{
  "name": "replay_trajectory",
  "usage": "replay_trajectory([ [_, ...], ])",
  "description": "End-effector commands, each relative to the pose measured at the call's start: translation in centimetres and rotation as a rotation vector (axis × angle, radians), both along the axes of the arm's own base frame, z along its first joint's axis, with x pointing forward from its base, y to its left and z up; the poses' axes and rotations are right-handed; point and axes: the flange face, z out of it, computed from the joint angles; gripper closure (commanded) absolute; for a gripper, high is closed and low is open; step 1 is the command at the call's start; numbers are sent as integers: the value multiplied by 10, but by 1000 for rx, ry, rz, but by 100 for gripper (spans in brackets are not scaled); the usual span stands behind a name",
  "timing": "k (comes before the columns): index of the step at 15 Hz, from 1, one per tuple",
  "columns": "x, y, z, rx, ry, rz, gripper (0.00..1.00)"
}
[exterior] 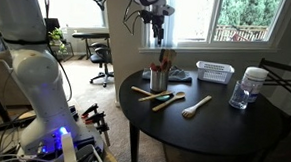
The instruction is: Remove one wooden spoon out of the utensil holder
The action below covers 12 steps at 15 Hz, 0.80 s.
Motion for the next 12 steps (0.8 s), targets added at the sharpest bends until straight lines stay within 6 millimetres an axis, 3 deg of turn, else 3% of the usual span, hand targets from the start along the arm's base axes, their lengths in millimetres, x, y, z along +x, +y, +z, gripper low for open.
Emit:
replay_trajectory([
  [1,3,-7,-3,-14,11,-74,0],
  [6,-1,-42,-9,-46,46,-264,0],
  [12,37,-60,-45,51,62,-166,0],
])
